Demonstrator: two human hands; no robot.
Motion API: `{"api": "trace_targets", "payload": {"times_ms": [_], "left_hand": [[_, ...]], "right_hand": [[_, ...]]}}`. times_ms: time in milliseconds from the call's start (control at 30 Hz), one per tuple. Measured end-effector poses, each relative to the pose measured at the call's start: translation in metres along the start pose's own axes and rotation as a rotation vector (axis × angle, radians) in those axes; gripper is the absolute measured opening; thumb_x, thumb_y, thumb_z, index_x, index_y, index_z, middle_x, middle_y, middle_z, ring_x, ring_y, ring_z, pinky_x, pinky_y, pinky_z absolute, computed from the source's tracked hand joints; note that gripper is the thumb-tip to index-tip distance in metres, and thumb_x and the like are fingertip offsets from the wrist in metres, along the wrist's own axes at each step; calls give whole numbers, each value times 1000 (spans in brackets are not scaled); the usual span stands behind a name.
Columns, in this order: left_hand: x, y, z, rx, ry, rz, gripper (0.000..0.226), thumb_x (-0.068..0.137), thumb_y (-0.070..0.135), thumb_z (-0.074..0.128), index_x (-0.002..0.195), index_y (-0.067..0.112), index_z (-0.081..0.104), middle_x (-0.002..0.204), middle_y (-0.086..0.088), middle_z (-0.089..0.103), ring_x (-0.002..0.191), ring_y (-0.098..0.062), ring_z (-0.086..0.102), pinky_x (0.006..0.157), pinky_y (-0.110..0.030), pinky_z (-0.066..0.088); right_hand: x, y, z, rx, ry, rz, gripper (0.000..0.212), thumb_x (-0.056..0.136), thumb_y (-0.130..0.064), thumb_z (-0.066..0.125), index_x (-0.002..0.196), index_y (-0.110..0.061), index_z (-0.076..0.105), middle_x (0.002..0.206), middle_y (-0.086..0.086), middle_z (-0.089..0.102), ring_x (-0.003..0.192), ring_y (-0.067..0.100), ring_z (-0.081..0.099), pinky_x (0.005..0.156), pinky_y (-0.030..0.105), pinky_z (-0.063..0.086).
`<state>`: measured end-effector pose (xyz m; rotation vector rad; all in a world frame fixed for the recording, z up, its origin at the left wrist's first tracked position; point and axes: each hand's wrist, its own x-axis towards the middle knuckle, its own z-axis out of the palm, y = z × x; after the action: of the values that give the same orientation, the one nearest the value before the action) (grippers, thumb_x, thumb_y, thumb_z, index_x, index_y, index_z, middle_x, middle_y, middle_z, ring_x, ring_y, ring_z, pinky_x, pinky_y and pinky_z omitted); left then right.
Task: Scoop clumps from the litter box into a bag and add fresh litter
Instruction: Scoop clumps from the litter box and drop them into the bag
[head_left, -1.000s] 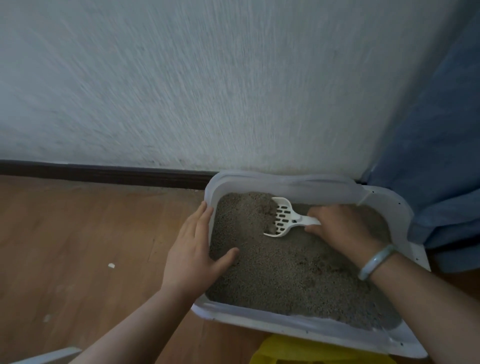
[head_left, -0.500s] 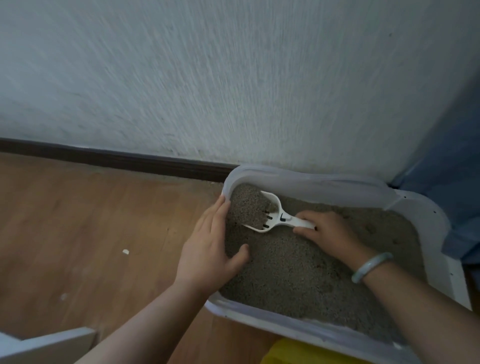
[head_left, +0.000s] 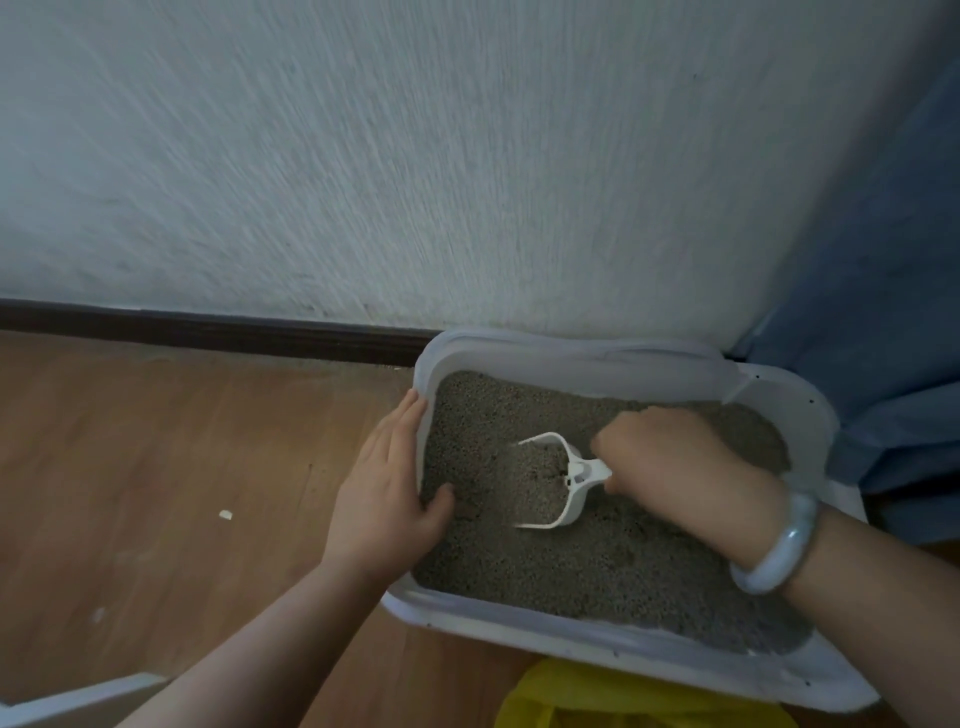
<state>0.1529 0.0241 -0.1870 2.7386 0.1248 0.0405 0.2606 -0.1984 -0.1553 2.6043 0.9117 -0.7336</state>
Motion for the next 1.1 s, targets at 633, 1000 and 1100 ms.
{"api": "trace_targets", "payload": {"times_ms": [633, 1000, 1100], "left_hand": [[-2, 3, -2, -117, 37, -10, 74, 76, 25, 43, 147, 19, 26, 153, 4, 29, 136, -12, 30, 104, -23, 23], [0, -1, -1, -135, 39, 13, 73, 75, 37, 32, 146, 20, 27, 148, 15, 21, 132, 1, 23, 105, -24, 24], [0, -1, -1, -112, 27, 20, 76, 76, 44, 39, 147, 20, 26, 149, 14, 21, 132, 2, 22, 104, -24, 26]], "right_hand": [[18, -32, 93, 767, 97, -144, 28, 87, -41, 61, 113, -32, 61, 94, -5, 67, 79, 10, 58, 64, 24, 38], [-3, -5, 105, 886, 189, -47, 25, 85, -39, 63, 110, -36, 63, 86, -18, 63, 70, -3, 55, 63, 20, 43], [-8, 2, 108, 916, 232, -4, 24, 85, -40, 63, 109, -38, 62, 90, -17, 66, 74, 0, 59, 69, 31, 51]]}}
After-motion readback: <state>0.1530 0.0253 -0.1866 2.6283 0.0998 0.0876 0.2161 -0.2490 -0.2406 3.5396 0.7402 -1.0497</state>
